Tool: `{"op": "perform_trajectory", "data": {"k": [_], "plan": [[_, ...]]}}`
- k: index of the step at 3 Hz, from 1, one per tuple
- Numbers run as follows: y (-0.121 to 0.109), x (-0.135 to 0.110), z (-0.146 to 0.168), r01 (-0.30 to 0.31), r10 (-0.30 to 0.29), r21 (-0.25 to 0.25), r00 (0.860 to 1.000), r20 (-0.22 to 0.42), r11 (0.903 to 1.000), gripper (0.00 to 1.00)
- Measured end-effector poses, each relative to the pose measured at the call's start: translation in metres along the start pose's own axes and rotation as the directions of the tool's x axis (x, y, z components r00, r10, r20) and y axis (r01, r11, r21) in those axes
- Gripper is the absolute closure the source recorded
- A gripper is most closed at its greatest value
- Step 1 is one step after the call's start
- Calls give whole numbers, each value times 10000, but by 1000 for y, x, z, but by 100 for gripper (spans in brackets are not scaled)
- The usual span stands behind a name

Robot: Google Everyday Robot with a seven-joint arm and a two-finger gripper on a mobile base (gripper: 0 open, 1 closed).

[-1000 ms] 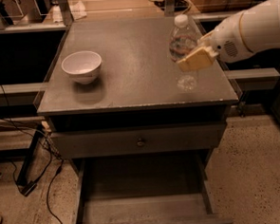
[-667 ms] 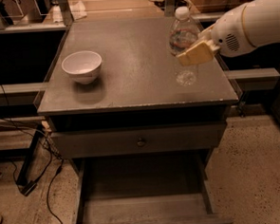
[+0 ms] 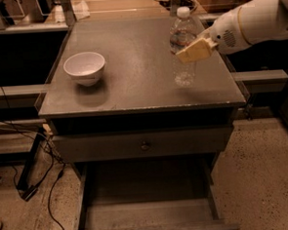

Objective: Pick water bottle from middle drawer and place on counter

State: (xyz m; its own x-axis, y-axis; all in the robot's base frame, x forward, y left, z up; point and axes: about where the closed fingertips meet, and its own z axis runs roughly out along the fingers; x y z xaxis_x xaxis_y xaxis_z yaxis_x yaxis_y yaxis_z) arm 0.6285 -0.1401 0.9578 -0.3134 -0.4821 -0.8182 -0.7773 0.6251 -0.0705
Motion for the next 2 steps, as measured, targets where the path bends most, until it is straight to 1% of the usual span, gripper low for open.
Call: {"op": "perform_trajectory", "data": {"k": [1,2], "plan": [[-23,1,17,-237,237,-159,9997,-27,9996,100],[-35,13,38,-524,530,-372,9984,171,9979,100]]}}
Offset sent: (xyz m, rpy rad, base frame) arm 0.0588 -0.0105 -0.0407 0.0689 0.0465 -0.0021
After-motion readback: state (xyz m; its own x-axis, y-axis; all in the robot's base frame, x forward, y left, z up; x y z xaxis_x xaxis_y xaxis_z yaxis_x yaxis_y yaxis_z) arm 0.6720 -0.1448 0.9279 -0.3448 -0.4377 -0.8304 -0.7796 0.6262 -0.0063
